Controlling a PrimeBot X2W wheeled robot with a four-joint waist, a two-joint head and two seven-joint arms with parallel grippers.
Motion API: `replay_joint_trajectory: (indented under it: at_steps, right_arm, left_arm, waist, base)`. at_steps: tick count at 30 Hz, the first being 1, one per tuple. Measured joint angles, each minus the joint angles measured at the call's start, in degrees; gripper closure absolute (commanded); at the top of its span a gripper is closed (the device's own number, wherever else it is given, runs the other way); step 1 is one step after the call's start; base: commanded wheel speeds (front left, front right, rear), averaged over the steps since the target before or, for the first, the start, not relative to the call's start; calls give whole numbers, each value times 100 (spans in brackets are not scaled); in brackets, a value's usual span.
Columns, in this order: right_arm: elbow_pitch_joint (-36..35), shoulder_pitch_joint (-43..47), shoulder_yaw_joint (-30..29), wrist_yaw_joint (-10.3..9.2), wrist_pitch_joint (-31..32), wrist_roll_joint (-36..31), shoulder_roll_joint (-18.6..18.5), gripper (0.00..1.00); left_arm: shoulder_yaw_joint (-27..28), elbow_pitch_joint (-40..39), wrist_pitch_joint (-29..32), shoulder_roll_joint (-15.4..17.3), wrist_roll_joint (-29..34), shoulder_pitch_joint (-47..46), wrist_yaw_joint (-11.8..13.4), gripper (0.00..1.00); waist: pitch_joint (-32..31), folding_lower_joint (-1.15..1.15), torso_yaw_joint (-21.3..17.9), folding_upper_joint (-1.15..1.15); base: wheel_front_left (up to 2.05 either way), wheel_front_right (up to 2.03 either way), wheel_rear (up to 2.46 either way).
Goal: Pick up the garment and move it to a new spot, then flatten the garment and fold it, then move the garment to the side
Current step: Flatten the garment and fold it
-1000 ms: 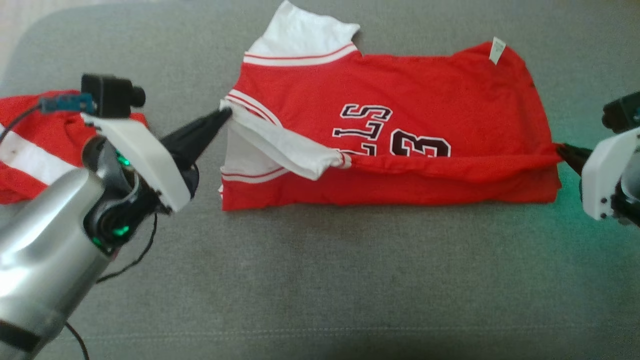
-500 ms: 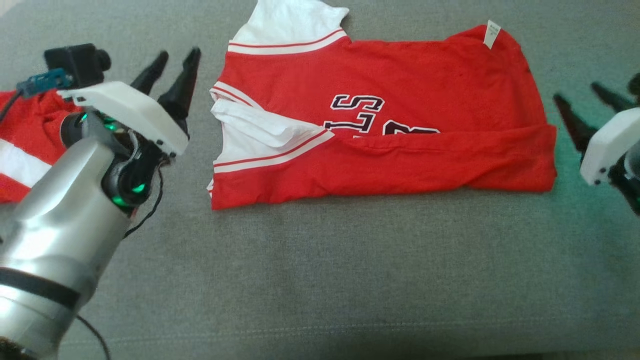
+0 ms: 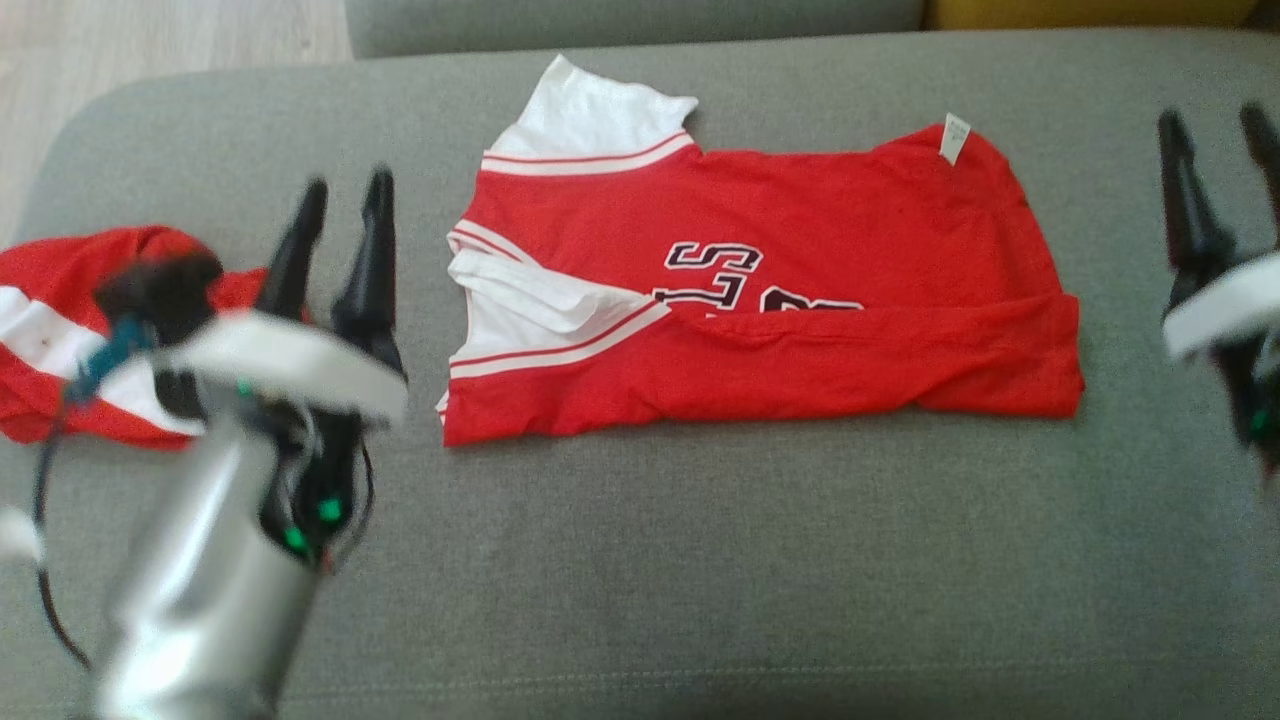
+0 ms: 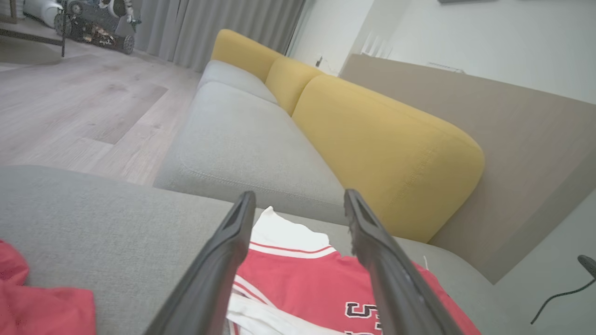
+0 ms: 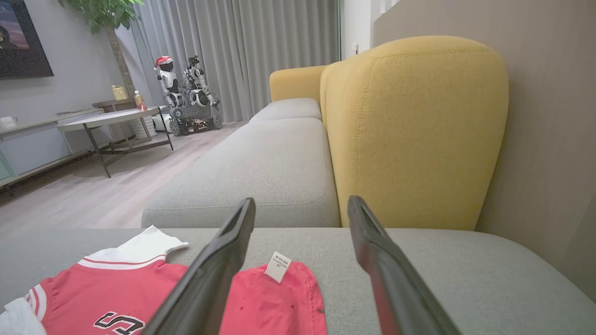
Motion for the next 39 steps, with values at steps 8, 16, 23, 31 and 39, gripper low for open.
replay_joint_trajectory:
  at_steps: [8, 16, 23, 31, 39]
  right_arm:
    - [-1486, 2203, -1994, 0, -9, -1906, 1059, 0]
    - [-2063, 2988, -2596, 0, -9, -2673, 1774, 0]
    - [-2175, 3062, -2636, 0, -9, -2836, 1976, 0]
    - [-2210, 3045, -2588, 0, -9, -2837, 1986, 0]
    - [-2215, 3037, -2565, 0, -9, -2833, 1990, 0]
  left_arm:
    - [1284, -611, -1, -795, 1615, 1588, -358, 0]
    - [1529, -13, 0, -1294, 2452, 2178, -602, 0]
    - [1607, 1292, 1, -1367, 2737, 1941, -397, 0]
    - [1722, 2580, 1, -1386, 2855, 1048, -94, 0]
    - [1711, 3519, 1, -1346, 2959, 539, 169, 0]
  waist:
    - [-256, 0, -41, 0]
    - [-384, 0, -182, 0]
    - [-332, 0, -472, 0]
    - [-143, 0, -769, 0]
    - [-28, 0, -955, 0]
  base:
    - [0, 0, 0]
    - [0, 0, 0]
    - [0, 0, 0]
    - [0, 0, 0]
    - [0, 0, 0]
